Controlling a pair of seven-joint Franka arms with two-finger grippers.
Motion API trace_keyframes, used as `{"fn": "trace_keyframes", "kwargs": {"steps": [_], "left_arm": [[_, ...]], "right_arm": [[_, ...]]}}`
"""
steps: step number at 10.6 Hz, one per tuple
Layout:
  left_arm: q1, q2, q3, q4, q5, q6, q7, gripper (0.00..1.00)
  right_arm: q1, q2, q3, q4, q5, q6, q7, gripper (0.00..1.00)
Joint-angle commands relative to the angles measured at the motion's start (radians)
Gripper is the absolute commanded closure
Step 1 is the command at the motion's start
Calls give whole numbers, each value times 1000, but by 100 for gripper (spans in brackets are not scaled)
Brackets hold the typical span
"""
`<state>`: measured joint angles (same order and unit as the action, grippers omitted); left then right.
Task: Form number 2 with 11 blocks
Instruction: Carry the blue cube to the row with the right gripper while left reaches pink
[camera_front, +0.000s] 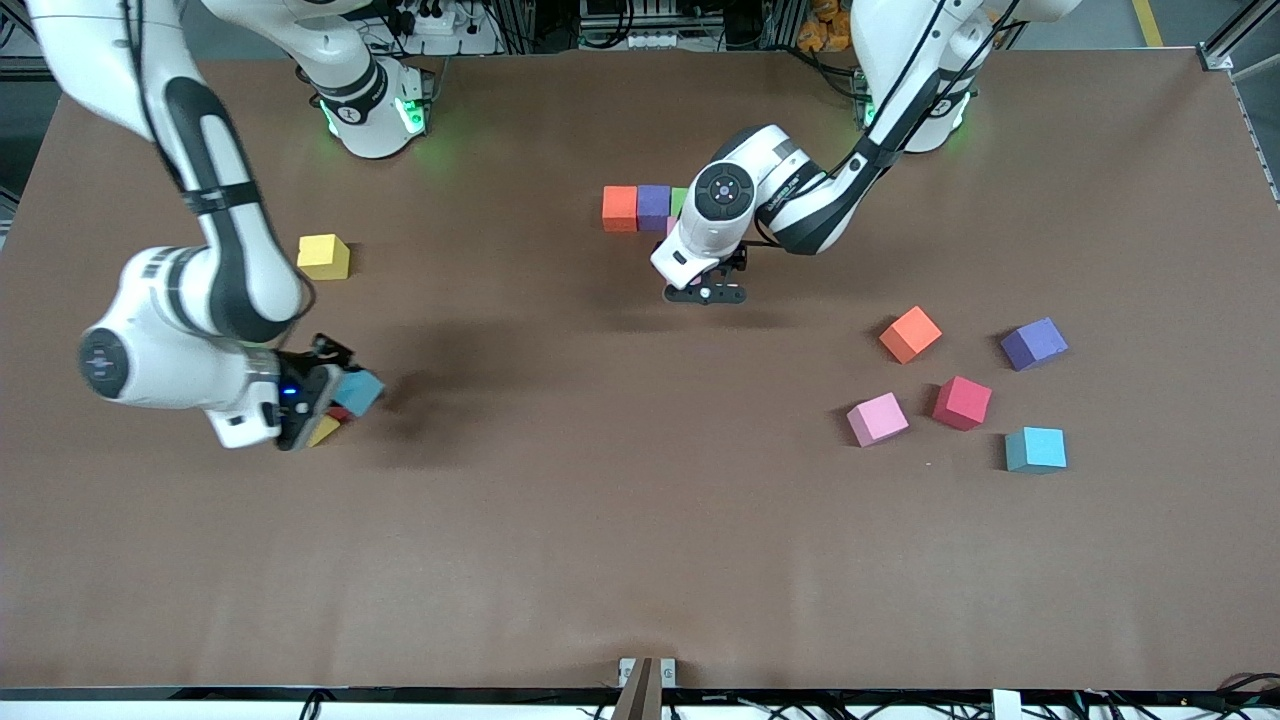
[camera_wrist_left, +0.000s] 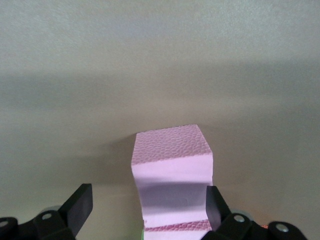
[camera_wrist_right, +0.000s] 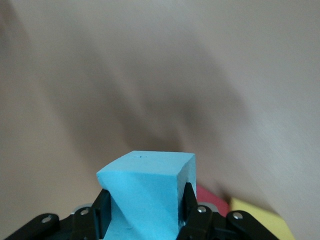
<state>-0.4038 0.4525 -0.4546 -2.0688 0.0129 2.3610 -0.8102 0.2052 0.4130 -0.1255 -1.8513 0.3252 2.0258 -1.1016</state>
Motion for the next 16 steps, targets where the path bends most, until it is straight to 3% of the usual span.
{"fn": "trace_keyframes", "kwargs": {"steps": [1, 4, 8, 10, 11, 14, 16], "left_arm": [[10, -34, -6, 1, 22, -32, -20, 0], [28, -76, -6, 21, 22, -38, -21, 0], [152, -204, 5, 30, 21, -115, -18, 0], [229, -196, 10, 71, 21, -118, -7, 0], [237, -175, 37, 100, 22, -118, 44, 0], [237, -166, 163, 107, 22, -118, 450, 0], [240, -141, 209, 110, 117, -100, 694, 0]], "right_arm": [[100, 3, -6, 6, 23, 25, 28, 80], [236, 12, -5, 0, 25, 134, 29, 80], [388, 59, -5, -12, 48, 241, 78, 80], [474, 95, -5, -19, 48, 293, 149, 80], [521, 121, -5, -19, 48, 318, 176, 80], [608, 141, -5, -19, 101, 329, 288, 80], [666, 142, -5, -19, 115, 335, 350, 80]]}}
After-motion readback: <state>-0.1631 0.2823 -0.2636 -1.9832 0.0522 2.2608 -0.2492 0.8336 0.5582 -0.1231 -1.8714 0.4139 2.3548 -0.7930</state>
